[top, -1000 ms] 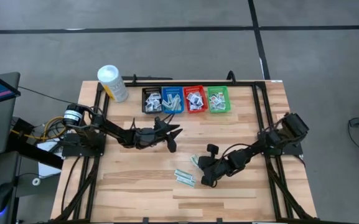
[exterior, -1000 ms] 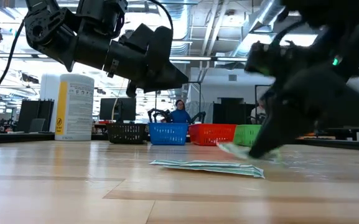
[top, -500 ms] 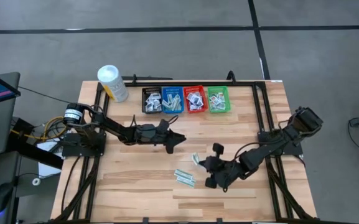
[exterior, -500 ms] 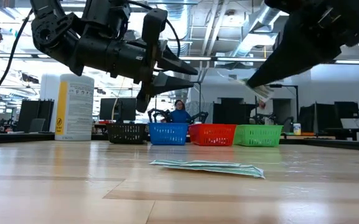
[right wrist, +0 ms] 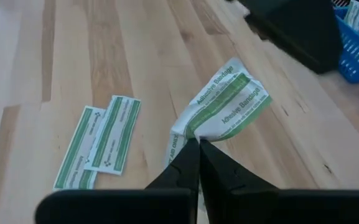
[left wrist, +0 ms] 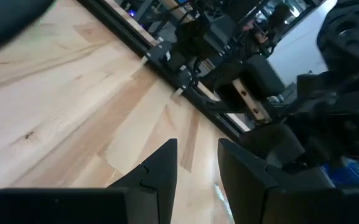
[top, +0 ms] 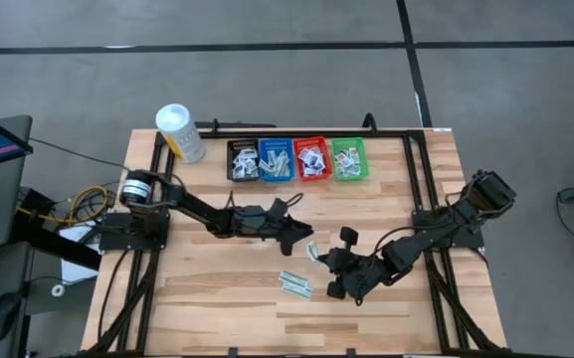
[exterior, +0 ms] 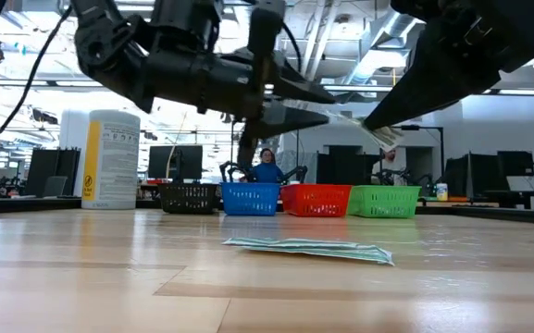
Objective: Pick & Place First Aid Supplies
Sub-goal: Put the green pad into the blue bin
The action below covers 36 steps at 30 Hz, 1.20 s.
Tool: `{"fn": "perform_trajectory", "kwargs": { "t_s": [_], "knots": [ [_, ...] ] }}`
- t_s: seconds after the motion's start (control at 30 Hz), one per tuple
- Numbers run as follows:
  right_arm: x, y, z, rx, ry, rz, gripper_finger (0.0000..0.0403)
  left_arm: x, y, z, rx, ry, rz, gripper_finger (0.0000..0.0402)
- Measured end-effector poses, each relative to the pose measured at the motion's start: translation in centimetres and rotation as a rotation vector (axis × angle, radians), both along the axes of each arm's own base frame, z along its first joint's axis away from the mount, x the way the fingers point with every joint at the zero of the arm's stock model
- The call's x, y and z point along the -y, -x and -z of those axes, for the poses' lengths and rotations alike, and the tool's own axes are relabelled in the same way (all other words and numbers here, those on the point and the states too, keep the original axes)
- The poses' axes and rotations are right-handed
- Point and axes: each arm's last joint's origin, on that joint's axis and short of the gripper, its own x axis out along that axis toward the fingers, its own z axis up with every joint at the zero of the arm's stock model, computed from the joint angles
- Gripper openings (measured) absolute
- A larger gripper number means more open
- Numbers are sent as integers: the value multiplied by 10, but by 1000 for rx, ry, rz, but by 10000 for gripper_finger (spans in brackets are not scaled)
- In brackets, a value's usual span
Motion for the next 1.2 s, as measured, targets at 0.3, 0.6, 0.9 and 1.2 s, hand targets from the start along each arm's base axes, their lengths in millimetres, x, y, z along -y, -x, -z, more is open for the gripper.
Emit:
{"fn": "perform_trajectory", "kwargs": {
  "t_s": [0.3, 0.6, 0.9, 1.2],
  "knots": [
    [0, 2, 1, -19, 12, -1, 0, 3, -26, 11, -3, 29, 115, 116],
    [1, 2, 1, -19, 20, 4, 0, 6, -26, 15, -57, 29, 147, 116],
    [3, 5, 3, -42, 36, 35, 0, 8, -26, 16, -68, 40, 211, 116],
    [4, 5, 3, -38, 51, 51, 0, 7, -26, 16, -68, 29, 208, 115]
  ]
}}
